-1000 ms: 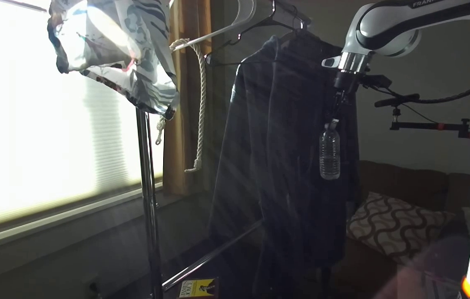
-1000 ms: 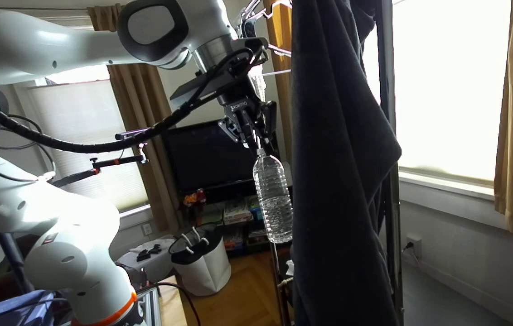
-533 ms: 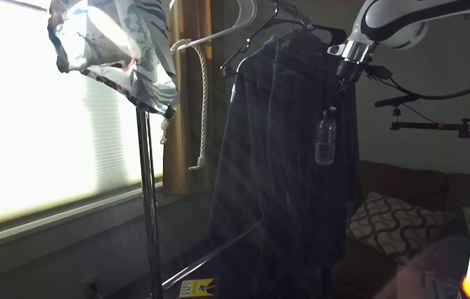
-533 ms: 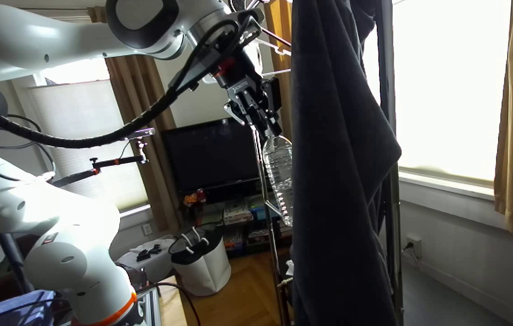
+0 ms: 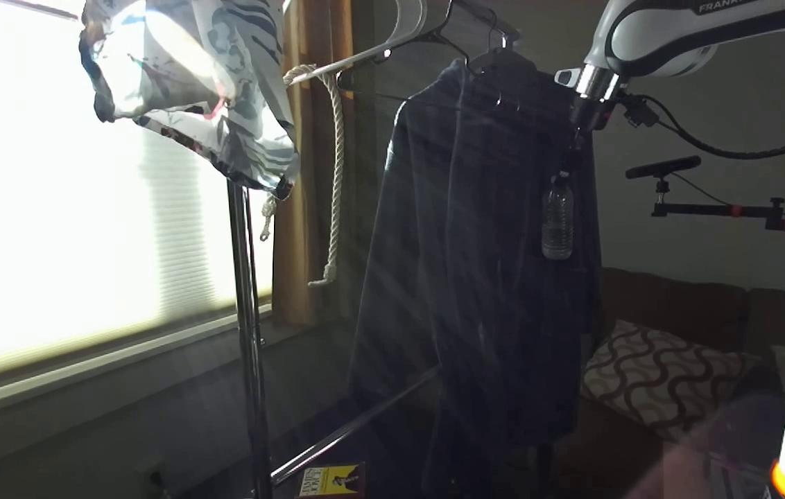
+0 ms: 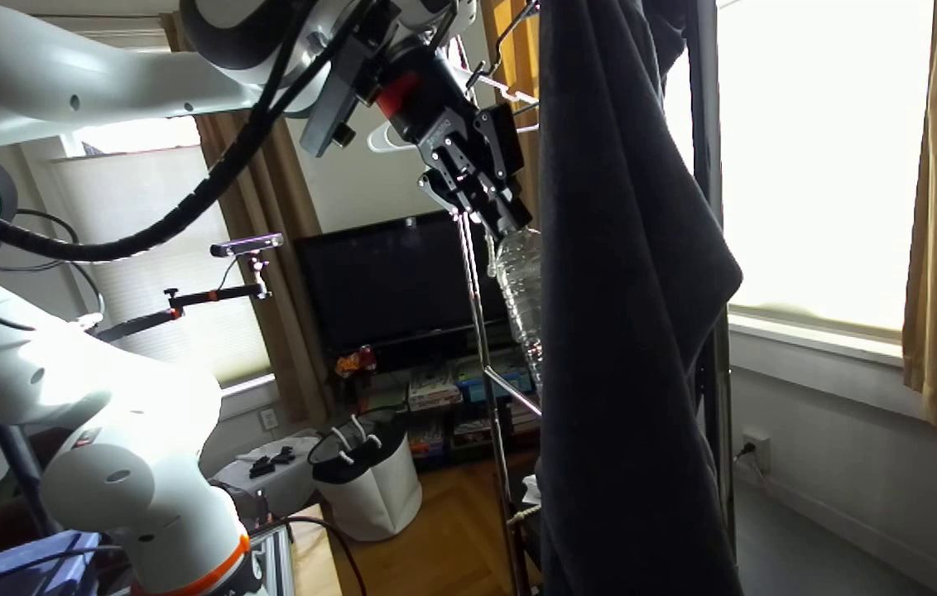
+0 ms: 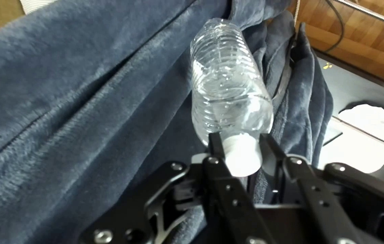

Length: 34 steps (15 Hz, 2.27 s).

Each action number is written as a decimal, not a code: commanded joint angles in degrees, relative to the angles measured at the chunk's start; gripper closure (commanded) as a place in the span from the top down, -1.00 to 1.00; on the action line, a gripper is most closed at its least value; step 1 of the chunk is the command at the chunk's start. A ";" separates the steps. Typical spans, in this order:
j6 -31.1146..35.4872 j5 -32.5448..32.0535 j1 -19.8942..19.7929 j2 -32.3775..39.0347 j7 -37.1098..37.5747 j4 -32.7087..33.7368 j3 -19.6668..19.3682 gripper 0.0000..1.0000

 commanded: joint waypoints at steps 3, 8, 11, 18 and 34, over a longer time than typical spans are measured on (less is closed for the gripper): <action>-5.79 -1.65 2.16 -0.10 -0.62 0.62 -0.61 -0.84; -6.95 -3.66 2.49 -1.81 -0.95 0.51 -0.31 -0.84; -3.65 -6.43 2.37 -3.66 -1.14 -0.97 0.14 -0.84; 2.01 -13.72 1.45 -2.57 -0.14 -4.48 0.26 -0.84; 17.07 -18.64 -1.47 1.28 0.51 -9.25 -0.54 -0.84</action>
